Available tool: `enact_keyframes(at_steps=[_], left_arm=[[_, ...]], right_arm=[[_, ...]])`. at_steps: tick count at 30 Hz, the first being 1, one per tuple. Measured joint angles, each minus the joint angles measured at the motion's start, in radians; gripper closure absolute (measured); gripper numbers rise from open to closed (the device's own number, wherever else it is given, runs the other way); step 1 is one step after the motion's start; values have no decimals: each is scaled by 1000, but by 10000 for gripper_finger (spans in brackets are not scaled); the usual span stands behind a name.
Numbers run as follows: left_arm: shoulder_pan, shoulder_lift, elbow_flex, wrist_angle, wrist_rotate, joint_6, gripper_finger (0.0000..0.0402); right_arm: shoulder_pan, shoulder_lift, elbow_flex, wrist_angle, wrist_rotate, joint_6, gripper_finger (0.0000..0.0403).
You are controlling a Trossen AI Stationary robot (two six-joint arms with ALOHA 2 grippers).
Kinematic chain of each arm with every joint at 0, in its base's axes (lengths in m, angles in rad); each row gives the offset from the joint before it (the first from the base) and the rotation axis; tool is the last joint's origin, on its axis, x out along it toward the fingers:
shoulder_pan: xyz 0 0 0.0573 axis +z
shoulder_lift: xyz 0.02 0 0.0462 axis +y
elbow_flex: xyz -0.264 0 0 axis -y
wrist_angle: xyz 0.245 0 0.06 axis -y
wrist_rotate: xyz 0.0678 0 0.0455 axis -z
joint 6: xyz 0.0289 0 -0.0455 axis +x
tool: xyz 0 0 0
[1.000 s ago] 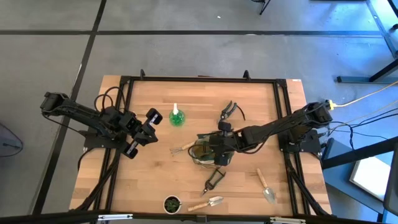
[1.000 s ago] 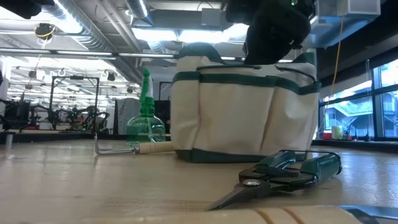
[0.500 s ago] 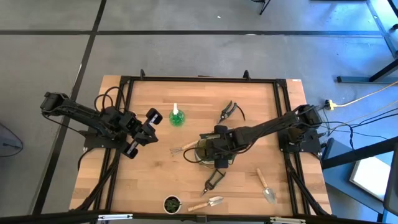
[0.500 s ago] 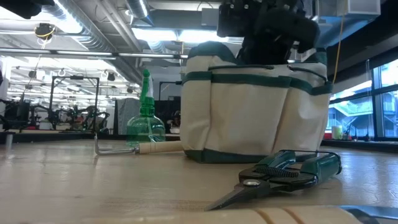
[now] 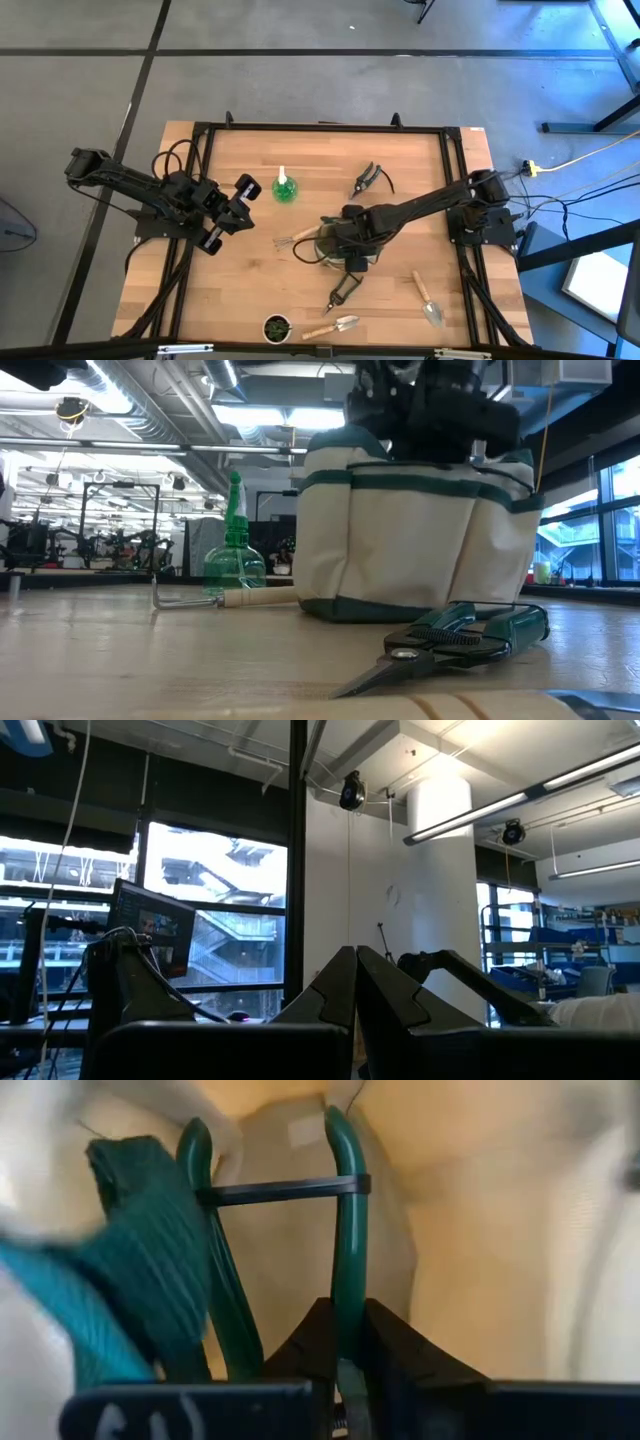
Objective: Pick & Place Garden tools in Gardening bag
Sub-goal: Put the right green pruning shears into the green gardening bag
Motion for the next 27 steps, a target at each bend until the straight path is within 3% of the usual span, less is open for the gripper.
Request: enact_keyframes(at_steps=[27], left_arm=[[0,0,0,-2,0,0,396]], right_arm=[[-7,53,-1,36,-35,12,373]])
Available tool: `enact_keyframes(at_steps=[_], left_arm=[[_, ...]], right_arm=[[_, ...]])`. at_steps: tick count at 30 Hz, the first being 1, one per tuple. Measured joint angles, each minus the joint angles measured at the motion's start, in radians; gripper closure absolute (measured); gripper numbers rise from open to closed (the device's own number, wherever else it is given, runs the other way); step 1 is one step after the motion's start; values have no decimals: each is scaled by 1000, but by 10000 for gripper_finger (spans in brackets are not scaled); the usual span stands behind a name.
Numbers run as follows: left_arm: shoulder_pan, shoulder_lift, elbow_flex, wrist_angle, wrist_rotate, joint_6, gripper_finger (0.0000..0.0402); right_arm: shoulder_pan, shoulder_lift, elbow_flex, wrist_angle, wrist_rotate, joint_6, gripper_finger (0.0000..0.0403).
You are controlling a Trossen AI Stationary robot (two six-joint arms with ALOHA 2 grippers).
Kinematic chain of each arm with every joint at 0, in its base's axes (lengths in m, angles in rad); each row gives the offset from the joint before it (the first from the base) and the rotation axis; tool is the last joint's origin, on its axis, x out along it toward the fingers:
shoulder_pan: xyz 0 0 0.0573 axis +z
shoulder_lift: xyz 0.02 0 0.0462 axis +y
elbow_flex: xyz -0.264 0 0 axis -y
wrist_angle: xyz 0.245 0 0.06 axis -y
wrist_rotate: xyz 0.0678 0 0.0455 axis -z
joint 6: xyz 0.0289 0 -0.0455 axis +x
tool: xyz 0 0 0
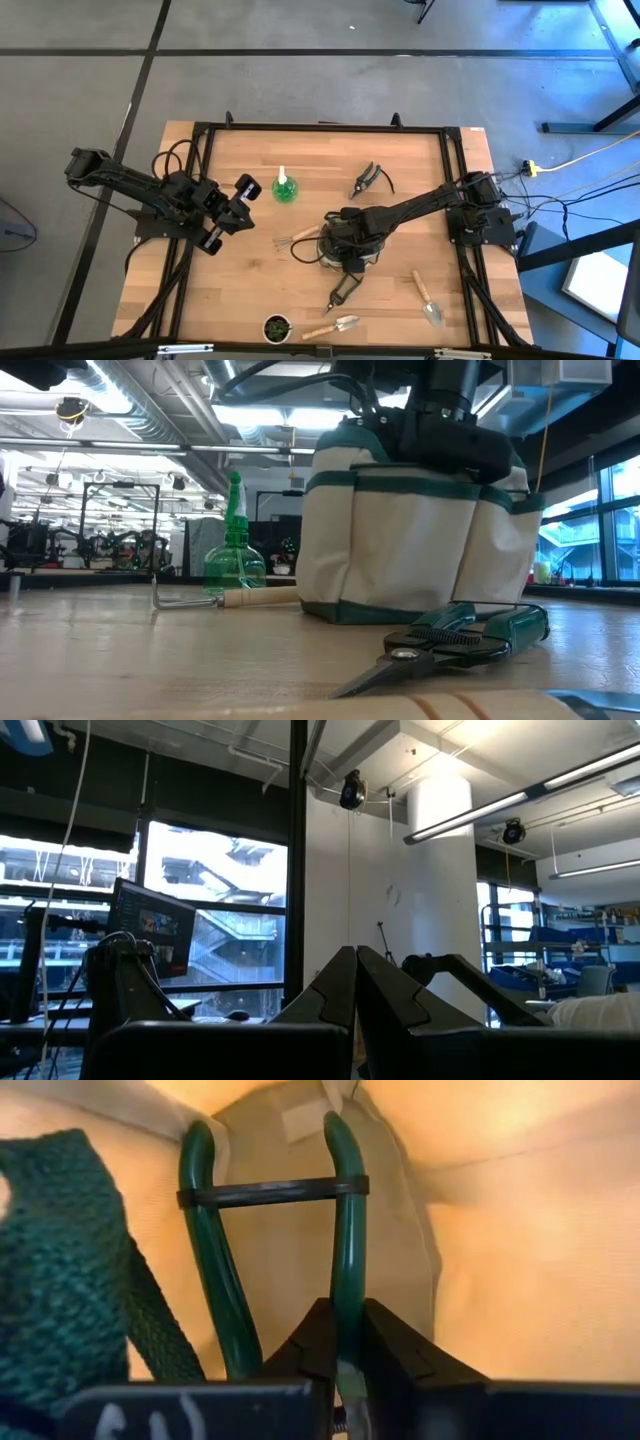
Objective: Pick & Place Garden tools in Gardening bag
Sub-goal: Put the right green pruning shears into the green gardening bag, then adjust the green gardening bag
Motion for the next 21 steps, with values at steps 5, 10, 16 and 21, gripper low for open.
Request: enact_keyframes(at_steps=[5,10,16,21], left_arm=[[0,0,0,0,0,0,396],[0,0,0,-10,0,-8,396],[0,0,0,-17,0,-8,396],[0,0,0,-17,0,-9,396]], right_arm=[[-2,0,0,5,0,11,332],[-3,0,0,14,0,15,257],[-3,0,35,27,1,3,201],[-3,1,111,-11,45,0,195]])
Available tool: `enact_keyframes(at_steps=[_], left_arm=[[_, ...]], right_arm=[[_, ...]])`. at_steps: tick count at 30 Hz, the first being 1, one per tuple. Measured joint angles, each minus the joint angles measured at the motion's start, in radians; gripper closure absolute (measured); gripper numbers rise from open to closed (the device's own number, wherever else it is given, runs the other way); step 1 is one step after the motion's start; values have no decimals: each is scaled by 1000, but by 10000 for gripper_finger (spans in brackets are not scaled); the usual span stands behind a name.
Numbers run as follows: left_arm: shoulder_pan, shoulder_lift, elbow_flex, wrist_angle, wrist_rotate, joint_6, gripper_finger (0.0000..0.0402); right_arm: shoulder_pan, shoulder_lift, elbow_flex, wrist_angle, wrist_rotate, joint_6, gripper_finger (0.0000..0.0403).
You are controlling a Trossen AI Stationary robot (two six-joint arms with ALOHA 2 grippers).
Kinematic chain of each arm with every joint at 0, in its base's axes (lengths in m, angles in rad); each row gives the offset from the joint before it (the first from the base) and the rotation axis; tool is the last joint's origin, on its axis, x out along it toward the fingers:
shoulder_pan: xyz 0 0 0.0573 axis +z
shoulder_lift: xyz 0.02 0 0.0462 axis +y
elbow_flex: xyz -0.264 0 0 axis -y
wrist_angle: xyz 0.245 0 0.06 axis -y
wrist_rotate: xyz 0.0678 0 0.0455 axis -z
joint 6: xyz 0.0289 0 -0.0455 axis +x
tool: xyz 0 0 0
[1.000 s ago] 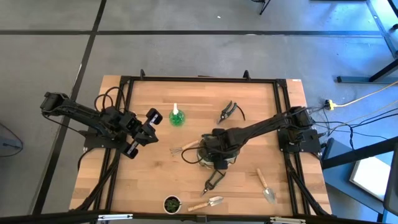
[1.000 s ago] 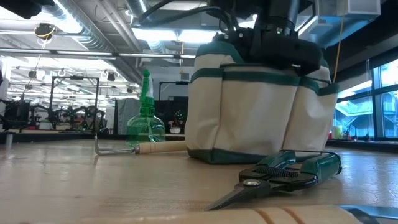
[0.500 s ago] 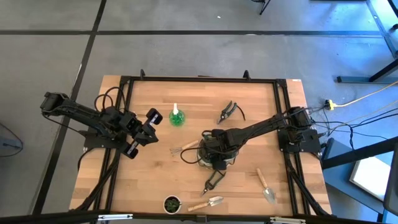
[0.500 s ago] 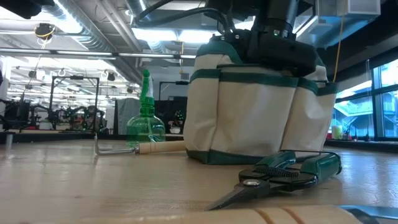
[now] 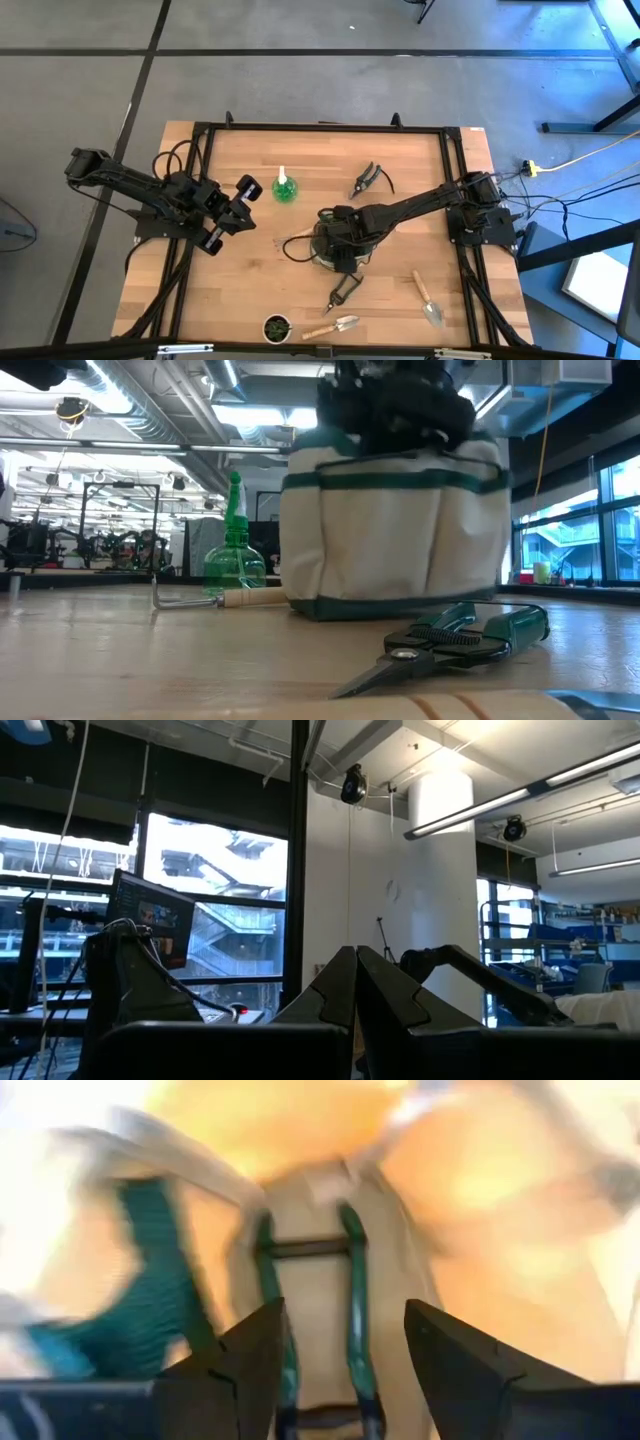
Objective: Pick & Place Garden tools in Gardening bag
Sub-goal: Adjust the green gardening bag
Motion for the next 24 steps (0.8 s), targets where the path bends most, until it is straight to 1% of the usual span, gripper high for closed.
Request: enact_keyframes(at_steps=[3,7,24], left_arm=[[0,0,0,0,0,-2,396],[0,0,0,0,1,-3,396],[0,0,0,1,4,-17,396]], right_arm=[[-3,0,53,-41,29,0,198],[-10,0,91,-59,34,4,201],[-57,-1,38,-79,38,19,202]])
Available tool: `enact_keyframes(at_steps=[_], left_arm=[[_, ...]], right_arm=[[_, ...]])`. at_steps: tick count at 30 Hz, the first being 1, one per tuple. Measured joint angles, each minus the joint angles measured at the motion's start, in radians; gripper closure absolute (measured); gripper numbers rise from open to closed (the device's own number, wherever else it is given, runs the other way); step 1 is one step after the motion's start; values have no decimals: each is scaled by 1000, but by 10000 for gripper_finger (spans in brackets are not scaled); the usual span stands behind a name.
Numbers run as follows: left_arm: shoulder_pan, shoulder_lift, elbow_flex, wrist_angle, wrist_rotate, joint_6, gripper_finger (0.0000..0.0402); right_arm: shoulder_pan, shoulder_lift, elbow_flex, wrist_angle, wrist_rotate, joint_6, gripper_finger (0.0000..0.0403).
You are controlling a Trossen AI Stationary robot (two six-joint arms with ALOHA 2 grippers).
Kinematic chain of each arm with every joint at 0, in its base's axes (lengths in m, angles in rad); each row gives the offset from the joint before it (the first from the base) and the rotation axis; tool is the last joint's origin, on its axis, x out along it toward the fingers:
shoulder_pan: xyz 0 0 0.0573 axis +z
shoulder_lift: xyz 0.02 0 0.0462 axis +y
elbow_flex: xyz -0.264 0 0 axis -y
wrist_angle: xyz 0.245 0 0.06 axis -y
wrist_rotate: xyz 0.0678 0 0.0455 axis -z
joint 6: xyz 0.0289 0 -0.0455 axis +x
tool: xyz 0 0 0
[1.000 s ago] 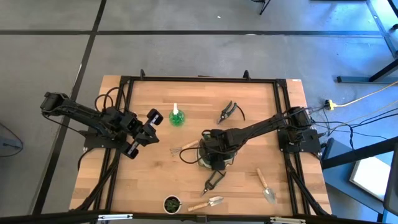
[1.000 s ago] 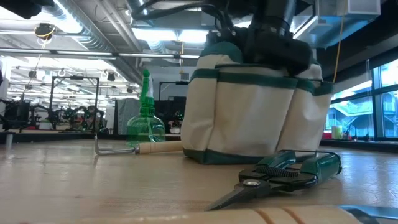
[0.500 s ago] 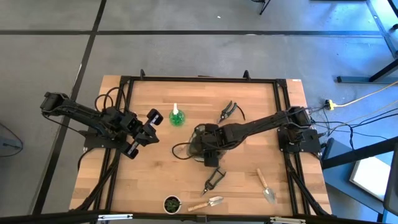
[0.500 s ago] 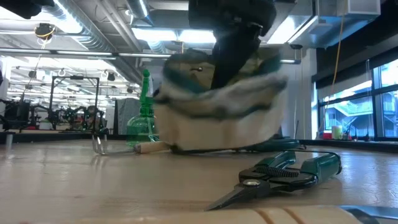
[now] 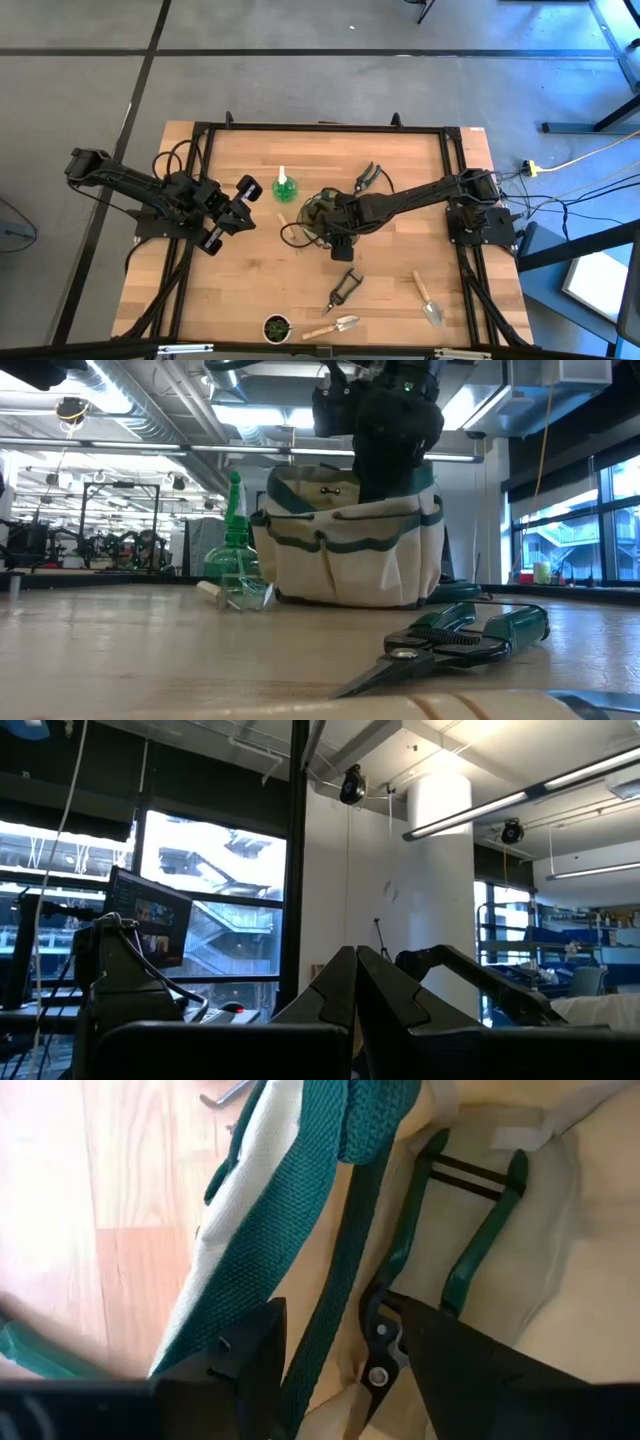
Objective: Pick & Place Garden tools in Gardening bag
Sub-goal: Adjust the green gardening bag
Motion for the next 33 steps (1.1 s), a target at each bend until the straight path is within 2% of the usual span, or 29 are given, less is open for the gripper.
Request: enact_keyframes(at_steps=[8,16,22,27,33], left_arm=[[0,0,0,-6,2,0,396],[0,0,0,-6,2,0,396],[0,0,0,-7,1,0,396],[0,0,0,-7,6,0,396],[0,0,0,-7,9,0,396]], right_arm=[[-5,0,0,2,1,-8,185],[-7,0,-1,-24,109,-11,150],[-17,0,-1,-37,159,-15,151],[-25,0,-1,-48,165,-11,190],[-26,0,-1,-51,168,-11,306]])
